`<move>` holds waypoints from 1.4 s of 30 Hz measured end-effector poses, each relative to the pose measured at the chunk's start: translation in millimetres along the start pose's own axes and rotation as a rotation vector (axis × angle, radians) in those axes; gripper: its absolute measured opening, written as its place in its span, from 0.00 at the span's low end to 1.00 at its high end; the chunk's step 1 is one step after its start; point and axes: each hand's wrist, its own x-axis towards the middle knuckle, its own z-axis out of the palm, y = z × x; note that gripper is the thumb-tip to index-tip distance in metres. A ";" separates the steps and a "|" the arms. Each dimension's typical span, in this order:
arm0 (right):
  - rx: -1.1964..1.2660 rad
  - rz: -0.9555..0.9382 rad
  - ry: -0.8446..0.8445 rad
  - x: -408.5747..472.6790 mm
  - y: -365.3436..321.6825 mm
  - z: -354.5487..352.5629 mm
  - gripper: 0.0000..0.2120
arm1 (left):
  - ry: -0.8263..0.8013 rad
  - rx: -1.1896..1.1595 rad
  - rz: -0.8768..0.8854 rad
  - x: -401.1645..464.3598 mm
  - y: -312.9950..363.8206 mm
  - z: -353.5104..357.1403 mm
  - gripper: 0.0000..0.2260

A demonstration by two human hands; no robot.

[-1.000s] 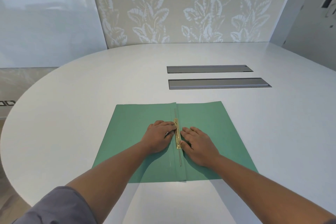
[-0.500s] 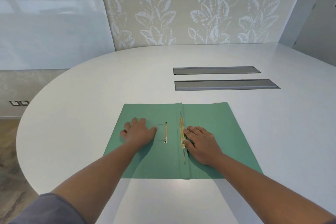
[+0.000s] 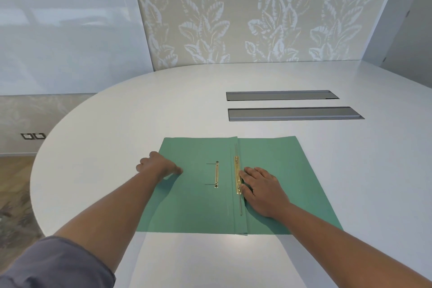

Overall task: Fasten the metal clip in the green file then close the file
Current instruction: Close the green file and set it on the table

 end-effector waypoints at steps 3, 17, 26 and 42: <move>0.005 0.000 -0.003 -0.9 -0.9 -0.7 0.29 | -0.042 -0.036 -0.021 6.8 -5.7 -8.0 0.50; -0.039 -0.005 0.003 -0.8 -3.1 0.5 0.30 | -0.027 0.094 0.223 -18.6 34.8 -70.3 0.38; -0.022 -0.006 -0.020 0.0 -3.3 -0.2 0.29 | -0.149 -0.231 0.577 -76.0 83.7 -119.5 0.08; 1.425 0.306 0.167 4.0 7.1 -87.8 0.18 | -0.380 -0.469 0.686 -140.0 134.6 -30.8 0.42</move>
